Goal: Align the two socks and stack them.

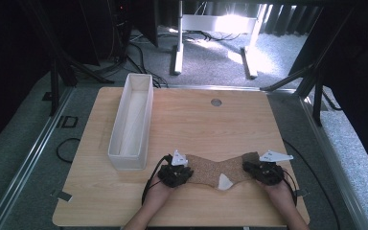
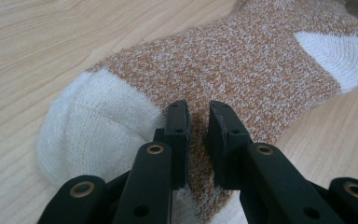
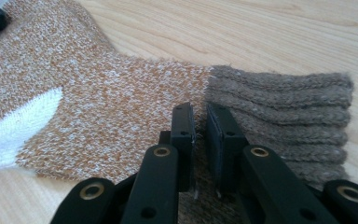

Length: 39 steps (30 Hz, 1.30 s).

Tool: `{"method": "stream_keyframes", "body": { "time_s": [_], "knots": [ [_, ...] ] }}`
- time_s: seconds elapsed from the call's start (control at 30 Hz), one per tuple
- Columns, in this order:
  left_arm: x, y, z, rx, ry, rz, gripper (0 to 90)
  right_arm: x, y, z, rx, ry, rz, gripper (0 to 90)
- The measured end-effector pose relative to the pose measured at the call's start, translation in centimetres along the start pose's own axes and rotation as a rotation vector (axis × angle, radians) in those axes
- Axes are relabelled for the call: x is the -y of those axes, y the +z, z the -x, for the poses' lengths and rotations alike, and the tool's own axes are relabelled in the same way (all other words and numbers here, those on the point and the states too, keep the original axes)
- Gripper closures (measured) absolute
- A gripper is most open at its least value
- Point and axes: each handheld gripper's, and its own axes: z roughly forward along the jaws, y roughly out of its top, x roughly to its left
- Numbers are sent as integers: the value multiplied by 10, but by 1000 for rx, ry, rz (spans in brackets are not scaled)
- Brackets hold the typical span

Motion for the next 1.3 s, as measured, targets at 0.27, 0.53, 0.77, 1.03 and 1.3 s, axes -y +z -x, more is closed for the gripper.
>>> {"method": "stream_keyframes", "body": {
  "time_s": [0.27,0.53,0.77,1.03,1.3],
  "knots": [
    [4,-3,5,10,14,-2,786,6,-6,-4,-9,1,1,801],
    [-4,-15,1,29,-11,14,657,-4,-16,-7,-26,2,34,711],
    [-10,-36,-18,-31,-54,59,594,-10,-25,2,37,-5,57,695],
    [-4,-19,-33,-84,-78,-23,597,-1,-15,11,46,23,33,722],
    [-2,-17,-31,-97,-63,-16,810,0,-15,10,48,15,29,724]
  ]
}}
